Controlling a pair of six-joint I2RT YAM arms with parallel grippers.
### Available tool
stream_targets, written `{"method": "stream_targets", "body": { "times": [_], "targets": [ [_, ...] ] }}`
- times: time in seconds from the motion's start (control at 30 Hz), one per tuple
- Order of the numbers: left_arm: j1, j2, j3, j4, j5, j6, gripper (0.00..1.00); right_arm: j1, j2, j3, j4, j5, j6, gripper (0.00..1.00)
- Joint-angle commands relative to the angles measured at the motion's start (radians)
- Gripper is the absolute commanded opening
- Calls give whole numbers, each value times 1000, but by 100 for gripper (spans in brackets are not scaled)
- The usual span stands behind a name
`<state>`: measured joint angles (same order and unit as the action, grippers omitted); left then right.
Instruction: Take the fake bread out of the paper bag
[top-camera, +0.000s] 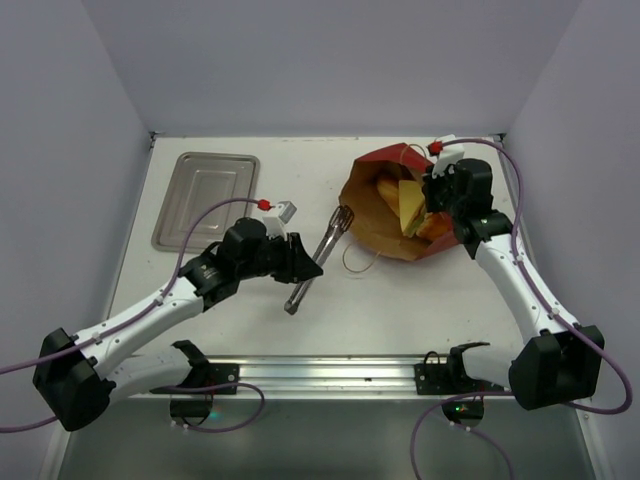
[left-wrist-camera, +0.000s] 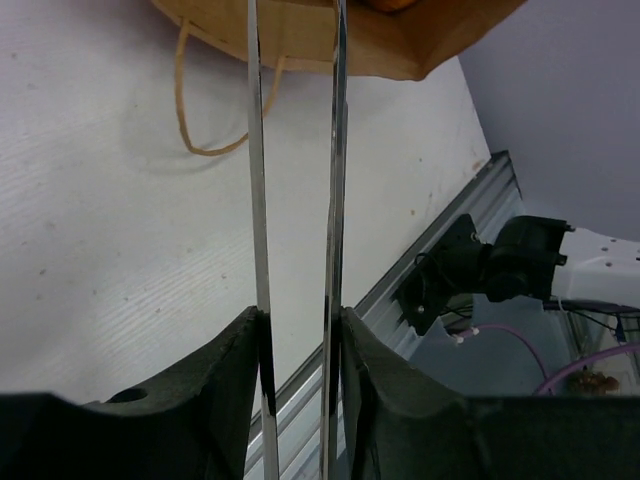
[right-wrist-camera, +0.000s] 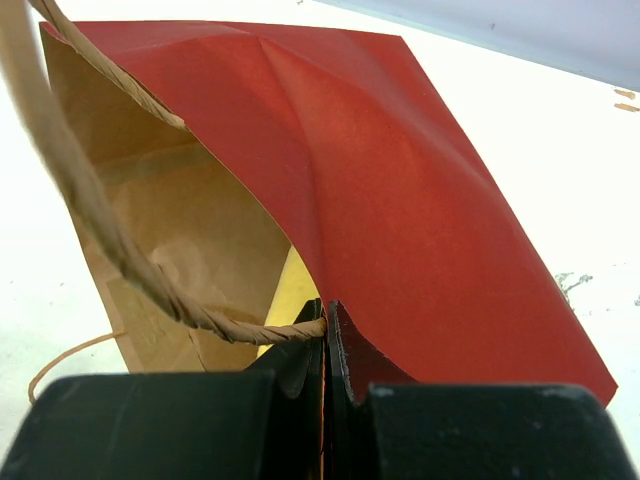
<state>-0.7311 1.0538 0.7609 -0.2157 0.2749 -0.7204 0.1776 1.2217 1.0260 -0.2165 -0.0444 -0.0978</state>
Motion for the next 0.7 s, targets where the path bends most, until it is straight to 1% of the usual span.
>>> {"method": "stream_targets", "body": {
  "times": [0.0,0.07,0.1,0.13,0.27,0.4,0.67],
  "targets": [
    [12,35,17,146,144,-28,40,-16,-21,20,-9,17,18,0],
    [13,66,24,194,167,-53,43,-20,-22,20,-12,12,18,0],
    [15,102,35,243,187,-62,43,-20,-22,19,-11,12,18,0],
    [15,119,41,243,198,-70,43,-20,-22,19,-11,9,18,0],
    [15,222,72,353,237,-102,43,-23,-21,19,-11,5,20,0],
    [16,339,124,389,244,-105,43,-26,-18,19,-14,1,20,0],
    [44,471,228,401,231,-100,44,-29,-8,22,-17,-12,20,0]
  ]
}}
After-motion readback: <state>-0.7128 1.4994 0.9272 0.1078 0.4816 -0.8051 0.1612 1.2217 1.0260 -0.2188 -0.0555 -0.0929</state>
